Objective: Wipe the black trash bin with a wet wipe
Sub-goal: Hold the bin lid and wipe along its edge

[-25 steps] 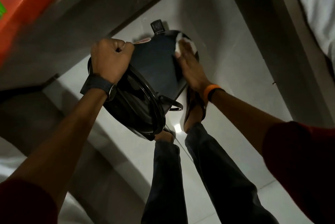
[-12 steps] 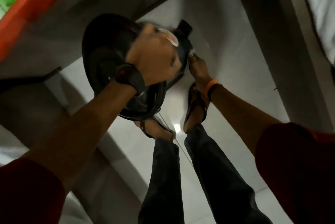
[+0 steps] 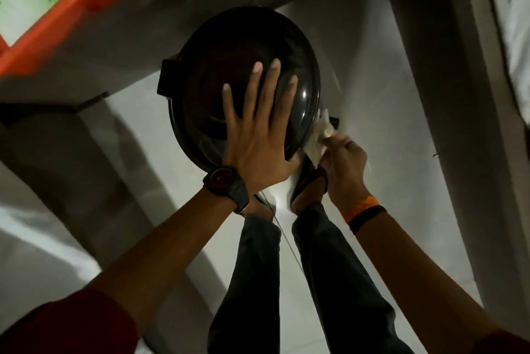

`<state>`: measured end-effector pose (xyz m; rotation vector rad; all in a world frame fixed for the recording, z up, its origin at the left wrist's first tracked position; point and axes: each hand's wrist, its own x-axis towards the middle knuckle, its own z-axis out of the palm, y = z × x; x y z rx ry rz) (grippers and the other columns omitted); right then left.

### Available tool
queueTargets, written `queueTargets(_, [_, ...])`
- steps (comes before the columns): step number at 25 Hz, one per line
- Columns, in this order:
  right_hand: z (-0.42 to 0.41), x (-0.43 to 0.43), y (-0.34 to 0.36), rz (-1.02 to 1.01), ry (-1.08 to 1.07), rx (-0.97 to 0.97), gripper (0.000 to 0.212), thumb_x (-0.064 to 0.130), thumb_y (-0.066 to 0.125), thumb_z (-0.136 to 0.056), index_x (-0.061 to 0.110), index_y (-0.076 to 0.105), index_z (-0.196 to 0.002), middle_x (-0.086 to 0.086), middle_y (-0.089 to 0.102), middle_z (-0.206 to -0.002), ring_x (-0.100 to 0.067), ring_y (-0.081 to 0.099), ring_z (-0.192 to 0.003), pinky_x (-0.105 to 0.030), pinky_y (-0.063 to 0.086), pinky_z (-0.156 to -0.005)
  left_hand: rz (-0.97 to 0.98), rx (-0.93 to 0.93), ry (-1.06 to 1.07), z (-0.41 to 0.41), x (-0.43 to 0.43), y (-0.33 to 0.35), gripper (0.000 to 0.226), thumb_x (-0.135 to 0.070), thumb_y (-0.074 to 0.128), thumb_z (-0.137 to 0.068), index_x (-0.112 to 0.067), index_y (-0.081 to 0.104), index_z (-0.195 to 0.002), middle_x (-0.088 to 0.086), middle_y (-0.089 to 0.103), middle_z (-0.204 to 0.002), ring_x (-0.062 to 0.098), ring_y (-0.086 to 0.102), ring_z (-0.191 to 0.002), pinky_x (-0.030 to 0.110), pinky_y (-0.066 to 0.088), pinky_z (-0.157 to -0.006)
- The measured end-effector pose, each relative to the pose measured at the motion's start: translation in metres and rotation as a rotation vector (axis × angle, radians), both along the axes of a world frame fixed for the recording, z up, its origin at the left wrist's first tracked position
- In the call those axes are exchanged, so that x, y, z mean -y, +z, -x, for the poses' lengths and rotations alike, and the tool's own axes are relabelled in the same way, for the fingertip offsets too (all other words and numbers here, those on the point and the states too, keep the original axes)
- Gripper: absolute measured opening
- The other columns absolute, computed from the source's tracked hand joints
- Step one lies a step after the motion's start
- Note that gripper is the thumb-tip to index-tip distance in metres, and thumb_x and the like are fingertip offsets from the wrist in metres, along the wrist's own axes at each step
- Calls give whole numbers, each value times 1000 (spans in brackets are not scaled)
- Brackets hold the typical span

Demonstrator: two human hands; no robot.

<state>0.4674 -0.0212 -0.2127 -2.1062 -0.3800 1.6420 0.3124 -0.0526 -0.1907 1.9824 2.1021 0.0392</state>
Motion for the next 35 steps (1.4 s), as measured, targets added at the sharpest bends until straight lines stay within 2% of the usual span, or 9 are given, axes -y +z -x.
queueTargets(3, [-11,-25,23,-62,30,-23,9,9,54,-96,16,60,-96,-5,65,-97,-21,64,-87,-31,58,-69,-23,10,-391,3,25,-10,119,-64,63,-67,-16,2,-158,15,4,-167,41,5,-153,76,11,-115])
queueTargets(8, [-33,-35,15,120,139,-172,34,11,51,-99,4,54,-132,-14,62,-126,-27,62,-111,-34,57,-86,-44,-56,-905,44,59,-30,102,-59,57,-84,-15,1,-158,6,1,-168,28,5,-155,72,7,-117])
queueTargets(14, [-11,-33,-11,-29,234,49,5,7,61,-95,12,62,-96,-11,64,-108,-30,66,-103,-32,62,-66,-19,-190,-670,47,55,-46,104,-25,70,-80,-17,1,-158,5,2,-168,28,6,-155,74,18,-115])
queueTargets(19, [-40,-14,4,-11,577,224,24,3,54,-96,1,71,-113,-18,66,-121,-31,65,-97,-40,61,-78,69,-53,-503,52,59,-5,102,-67,52,-86,-13,3,-158,9,2,-168,30,2,-155,67,14,-121])
queueTargets(24, [-50,0,48,-158,879,358,11,7,65,-90,4,75,-96,-9,73,-91,-22,70,-88,-35,58,-78,-253,232,35,111,17,85,72,-51,45,-98,-5,33,-151,17,30,-161,34,21,-152,61,13,-123])
queueTargets(27, [-21,1,74,-367,1111,348,27,10,74,-85,3,68,-110,10,67,-85,6,68,-71,-8,56,-67,-390,146,177,147,-18,132,67,-50,42,-102,-2,37,-149,23,35,-156,38,28,-147,62,23,-120])
queueTargets(31, [48,-11,59,-639,1362,381,14,19,66,-94,18,74,-106,2,71,-100,-3,66,-81,7,41,-72,-157,106,330,175,-55,163,72,-59,34,-97,-6,40,-146,17,41,-152,33,36,-144,43,27,-121])
queueTargets(33, [92,-31,22,-607,1532,396,26,18,59,-97,16,71,-120,-9,67,-124,-16,66,-104,-4,43,-88,-44,281,422,180,-63,165,81,-67,29,-89,-6,45,-140,16,49,-144,29,43,-137,35,29,-115])
queueTargets(35, [118,-45,-2,-441,1716,401,38,18,57,-97,13,61,-134,-13,60,-137,-29,59,-122,-34,50,-101,59,379,455,184,-62,155,69,-62,32,-91,-6,55,-124,17,58,-123,26,54,-122,23,33,-107])
